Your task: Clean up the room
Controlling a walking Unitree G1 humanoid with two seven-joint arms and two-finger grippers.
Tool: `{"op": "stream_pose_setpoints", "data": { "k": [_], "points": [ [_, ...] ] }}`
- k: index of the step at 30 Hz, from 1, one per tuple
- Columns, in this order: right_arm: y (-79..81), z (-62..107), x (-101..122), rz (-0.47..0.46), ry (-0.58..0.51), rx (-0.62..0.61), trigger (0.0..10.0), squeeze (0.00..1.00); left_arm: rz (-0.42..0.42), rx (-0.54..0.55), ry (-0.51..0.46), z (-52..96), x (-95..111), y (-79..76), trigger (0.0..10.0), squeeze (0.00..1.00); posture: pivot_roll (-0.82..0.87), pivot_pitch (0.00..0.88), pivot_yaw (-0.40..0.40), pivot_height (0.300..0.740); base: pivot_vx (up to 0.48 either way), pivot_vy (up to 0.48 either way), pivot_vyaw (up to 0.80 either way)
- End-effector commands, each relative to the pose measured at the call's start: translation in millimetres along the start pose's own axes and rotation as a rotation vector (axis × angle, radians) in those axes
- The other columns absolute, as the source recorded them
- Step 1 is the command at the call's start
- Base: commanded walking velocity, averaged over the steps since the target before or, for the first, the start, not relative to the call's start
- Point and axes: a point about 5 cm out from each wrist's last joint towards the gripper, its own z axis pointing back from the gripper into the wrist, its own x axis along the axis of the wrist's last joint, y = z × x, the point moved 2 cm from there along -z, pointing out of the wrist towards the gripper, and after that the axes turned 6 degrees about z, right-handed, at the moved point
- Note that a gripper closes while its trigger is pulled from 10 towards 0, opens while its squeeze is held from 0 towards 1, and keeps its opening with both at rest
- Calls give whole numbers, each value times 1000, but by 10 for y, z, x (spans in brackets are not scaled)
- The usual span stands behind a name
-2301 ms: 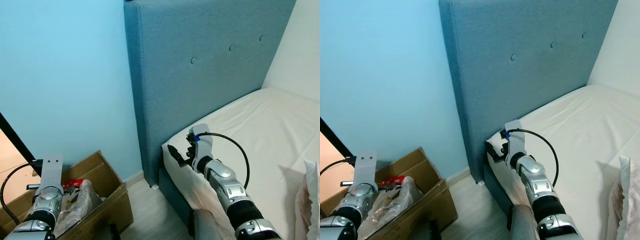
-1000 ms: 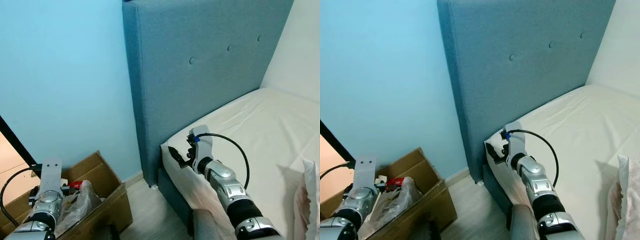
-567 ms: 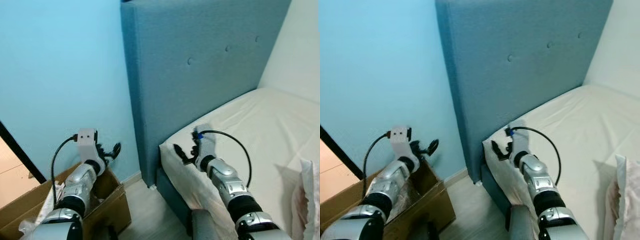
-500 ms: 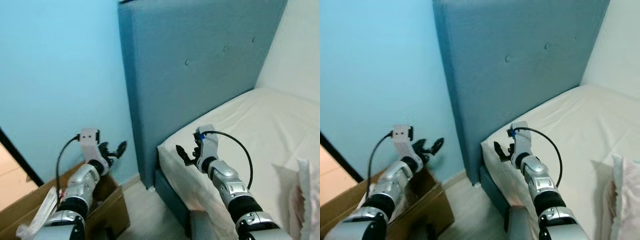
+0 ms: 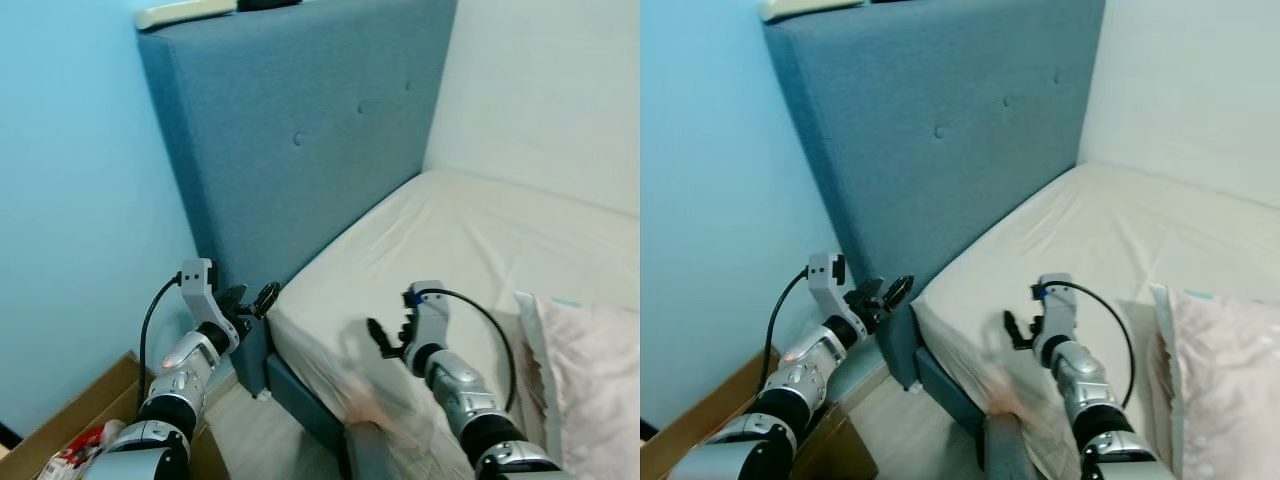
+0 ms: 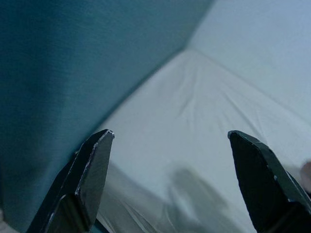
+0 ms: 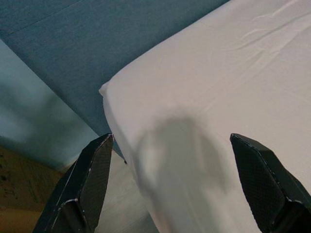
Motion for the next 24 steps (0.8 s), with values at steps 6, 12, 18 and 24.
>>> {"op": "stream_pose_setpoints", "data": {
  "k": [6, 12, 18, 24],
  "points": [
    [23, 8, -67, -26, 8, 5, 10000, 0, 15, 22, 1, 35, -46, 28, 10000, 0, -101, 0, 14, 585, 0, 0, 0],
    [74, 0, -68, -34, -4, 34, 10000, 0, 12, 72, 70, 137, -211, 114, 10000, 0, -99, 0, 18, 610, 0, 0, 0],
    [125, 9, -124, -35, 5, 58, 10000, 0, 10, 162, 145, 318, -408, 261, 10000, 0, -100, 0, 21, 630, 0, 0, 0],
    [186, 59, -327, -2, 75, 81, 10000, 0, 32, 292, 219, 598, -613, 464, 10000, 0, -96, 0, 25, 655, 0, 0, 0]
  ]
}}
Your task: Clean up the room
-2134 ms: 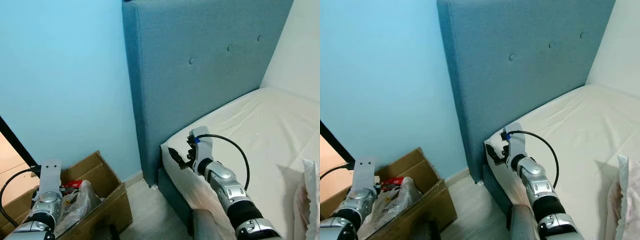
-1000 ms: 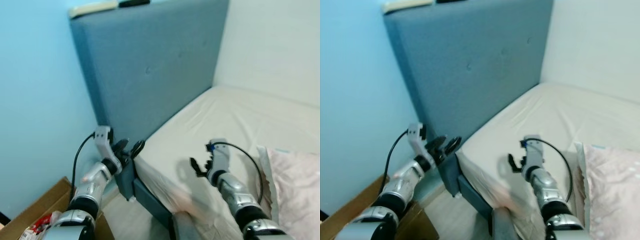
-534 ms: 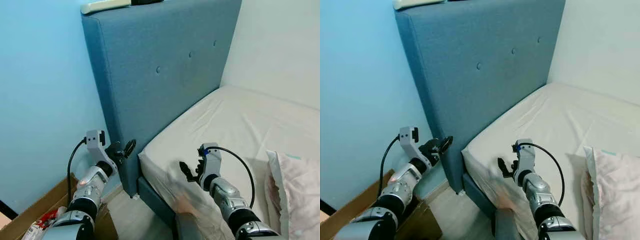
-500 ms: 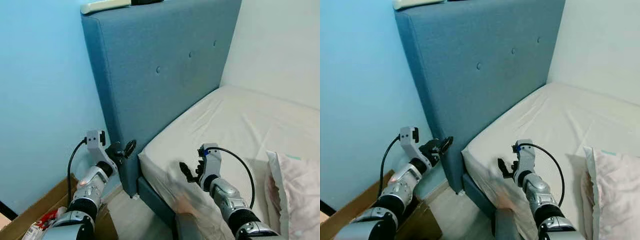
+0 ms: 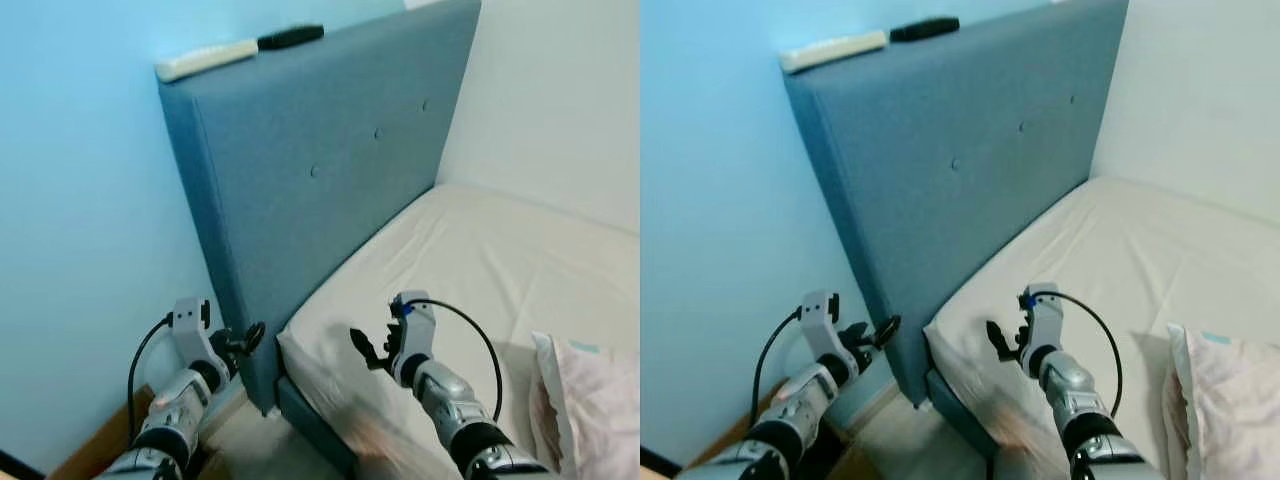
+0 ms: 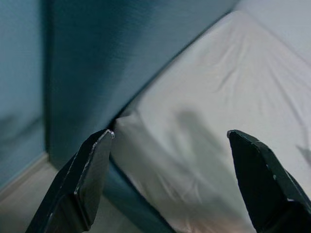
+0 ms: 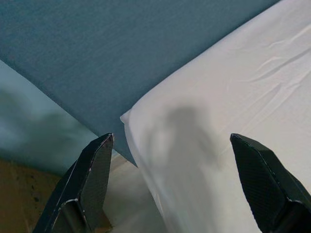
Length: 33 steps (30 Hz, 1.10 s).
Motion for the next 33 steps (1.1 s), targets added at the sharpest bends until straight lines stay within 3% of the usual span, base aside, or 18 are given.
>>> {"op": "stream_pose_setpoints", "data": {
  "k": [1, 6, 12, 16, 20, 22, 27, 33],
  "points": [
    [53, 37, -183, 12, 62, 14, 10000, 0, 12, 77, 55, 123, -134, 176, 10000, 0, -95, 0, 20, 660, 0, 0, 0],
    [64, 44, -214, 24, 76, 18, 10000, 0, 15, 106, 70, 156, -168, 223, 10000, 0, -92, 3, 23, 670, 0, 0, 0],
    [120, 64, -312, 57, 110, 41, 10000, 0, 26, 238, 194, 361, -464, 412, 10000, 0, -98, 0, 30, 695, 0, 0, 0],
    [116, 94, -398, 81, 149, 35, 10000, 0, 37, 274, 237, 448, -587, 459, 10000, 0, -99, 0, 31, 705, 0, 0, 0],
    [-28, 205, -612, 109, 259, -66, 10000, 0, 19, 337, 334, 594, -791, 525, 10000, 0, -99, 0, 29, 720, -360, 0, 0],
    [-57, 223, -636, 111, 273, -87, 10000, 0, 16, 344, 343, 610, -811, 531, 10000, 0, -99, 0, 29, 720, -480, 0, 0],
    [-226, 349, -784, 222, 378, -164, 10000, 0, 15, 391, 358, 692, -881, 581, 10000, 0, -96, 0, 23, 720, 0, 0, 0],
    [-302, 444, -898, 238, 434, -212, 10000, 0, -1, 393, 378, 714, -919, 580, 10000, 0, -96, 0, 21, 720, 0, 0, 0]
  ]
}}
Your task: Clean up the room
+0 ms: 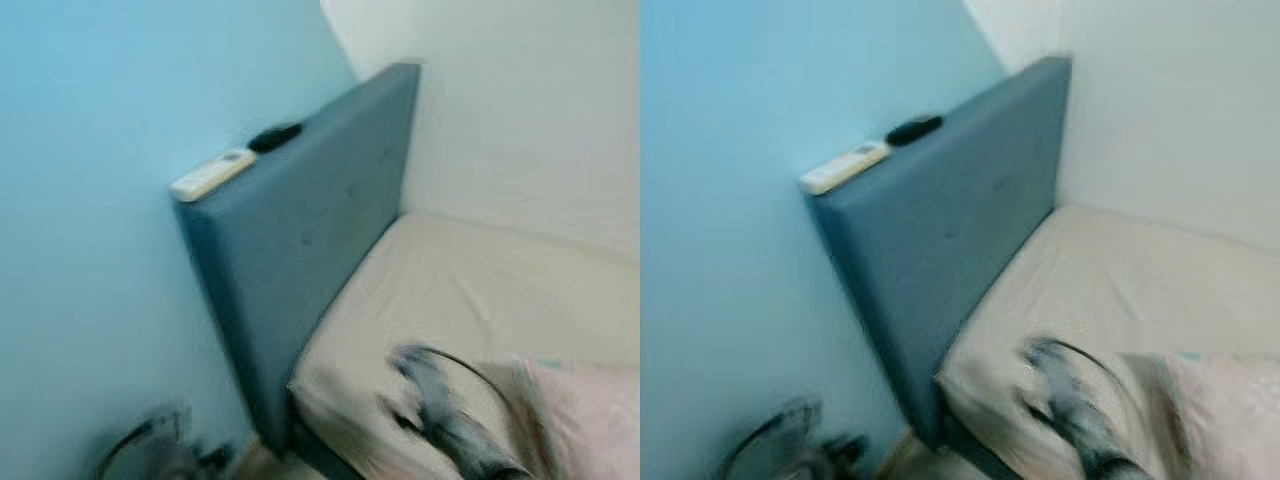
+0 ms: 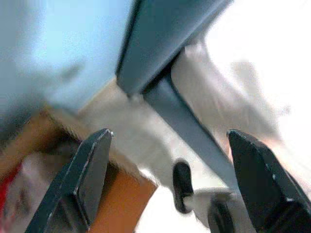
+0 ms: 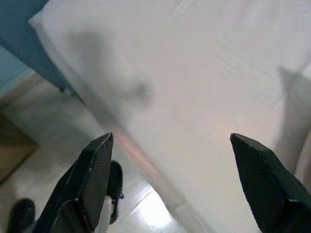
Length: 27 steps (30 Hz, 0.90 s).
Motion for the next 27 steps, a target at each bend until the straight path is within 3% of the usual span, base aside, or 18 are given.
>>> {"op": "stream_pose_setpoints", "data": {
  "k": [1, 3, 9, 13, 27],
  "points": [
    [77, -13, 13, -18, 5, 4, 10000, 0, 3, 53, 72, 83, -199, 160, 10000, 0, -94, 0, 20, 720, 0, 0, 0],
    [14, 12, -111, -117, 40, -42, 10000, 0, -14, 59, 92, 98, -248, 173, 10000, 0, -97, 0, 22, 720, 0, 0, 0],
    [-21, 47, -275, -211, 89, -82, 10000, 0, -50, 75, 156, 126, -368, 190, 10000, 0, -100, 0, 24, 720, -80, 0, 0],
    [-19, 51, -294, -214, 96, -85, 10000, 0, -53, 78, 146, 128, -369, 191, 10000, 0, -101, 0, 25, 720, -480, 0, 0],
    [47, 90, -478, -255, 167, -78, 10000, 0, -76, 86, 208, 167, -522, 190, 10000, 0, -112, 0, 26, 720, 0, 0, 0]
  ]
}}
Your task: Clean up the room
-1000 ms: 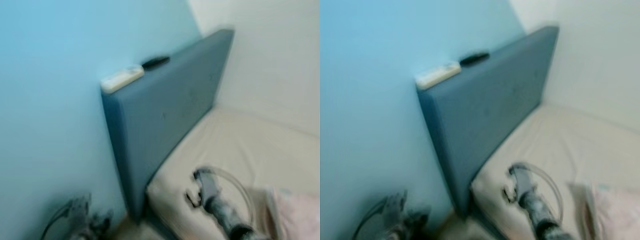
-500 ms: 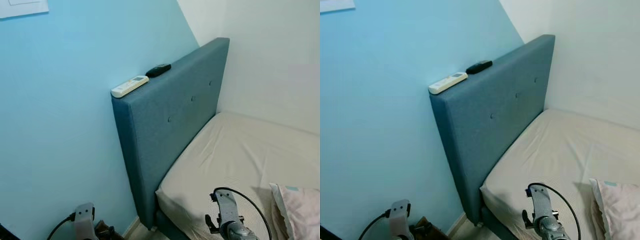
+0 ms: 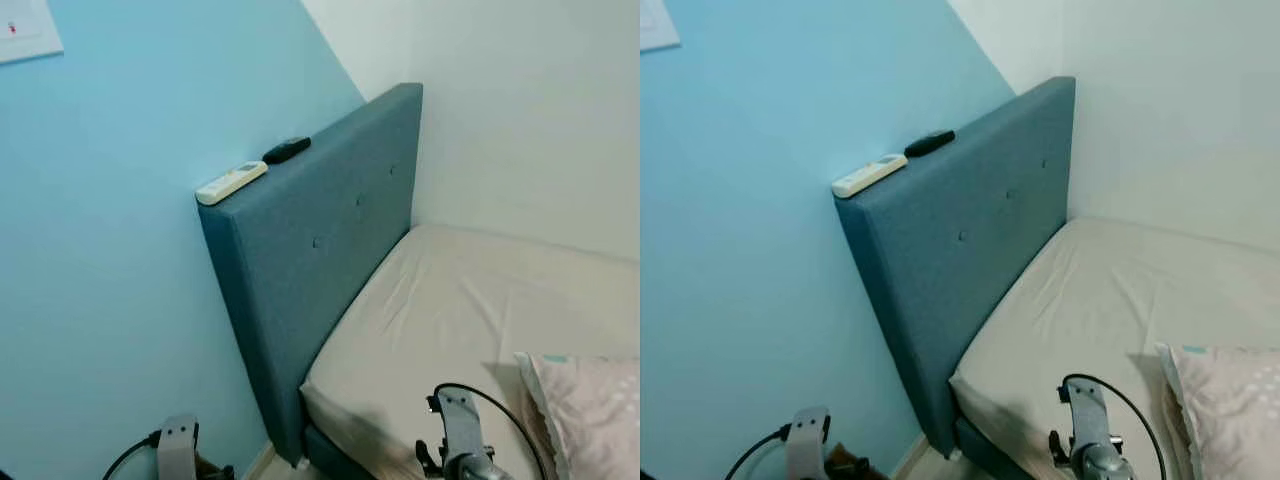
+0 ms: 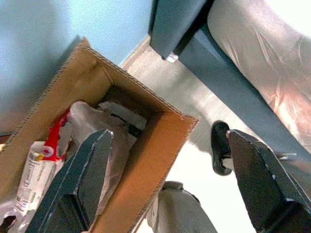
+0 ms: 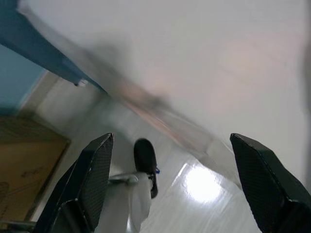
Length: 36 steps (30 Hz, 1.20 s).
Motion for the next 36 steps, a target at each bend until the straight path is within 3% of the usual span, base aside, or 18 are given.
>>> {"op": "stream_pose_setpoints", "data": {
  "k": [1, 26, 36],
  "points": [
    [30, 7, -92, -44, 37, 9, 10000, 0, -8, 28, 40, 19, -96, 47, 10000, 0, -112, 0, 25, 720, 0, 0, -788],
    [23, -12, 105, -82, -30, 11, 10000, 0, -26, 40, 59, 44, -175, 87, 10000, 0, -121, 0, 30, 720, 0, 0, -779],
    [56, -14, 127, -52, -40, 24, 10000, 0, -52, 26, 79, 53, -206, 94, 10000, 0, -114, 0, 26, 720, 0, 0, 0]
  ]
}}
